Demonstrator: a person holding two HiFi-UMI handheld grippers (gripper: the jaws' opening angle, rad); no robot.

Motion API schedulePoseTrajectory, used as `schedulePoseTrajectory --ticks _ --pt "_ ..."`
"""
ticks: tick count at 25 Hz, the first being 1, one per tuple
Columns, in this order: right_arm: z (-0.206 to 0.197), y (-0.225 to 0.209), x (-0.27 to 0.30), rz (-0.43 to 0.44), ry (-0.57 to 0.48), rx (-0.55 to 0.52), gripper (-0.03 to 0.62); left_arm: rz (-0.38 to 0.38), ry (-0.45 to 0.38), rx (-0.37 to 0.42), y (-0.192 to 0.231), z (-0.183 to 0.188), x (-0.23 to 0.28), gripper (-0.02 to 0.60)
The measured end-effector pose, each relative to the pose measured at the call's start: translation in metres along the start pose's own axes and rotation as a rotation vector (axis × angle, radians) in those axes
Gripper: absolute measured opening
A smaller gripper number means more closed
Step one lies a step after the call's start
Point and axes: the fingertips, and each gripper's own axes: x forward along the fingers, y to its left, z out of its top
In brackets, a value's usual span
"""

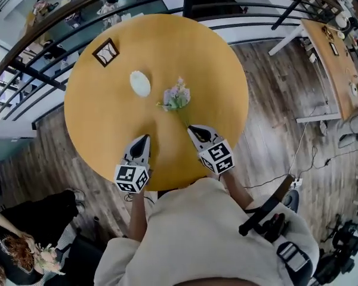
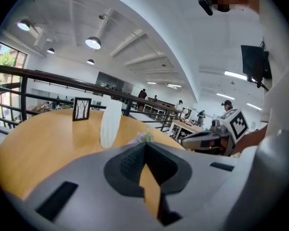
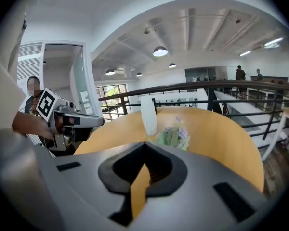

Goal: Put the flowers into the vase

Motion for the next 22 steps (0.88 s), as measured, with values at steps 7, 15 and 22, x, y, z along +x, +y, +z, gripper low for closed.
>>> schedulePoseTrajectory --ticks 7,15,22 --pt "-0.046 0.001 0.003 0.056 0.152 0.080 0.009 0.004 0.057 -0.054 -0.009 -0.024 0.014 0.006" --pt "-0.097 -0.027 0.046 0.052 0.487 0.094 0.333 0.027 0.063 -0.077 -0.002 -0.030 0.018 0.006" --pt "-0.101 -0.071 0.098 -0.051 0.669 0.076 0.247 0.115 0.039 -0.114 0.022 -0.030 -0.003 0.006"
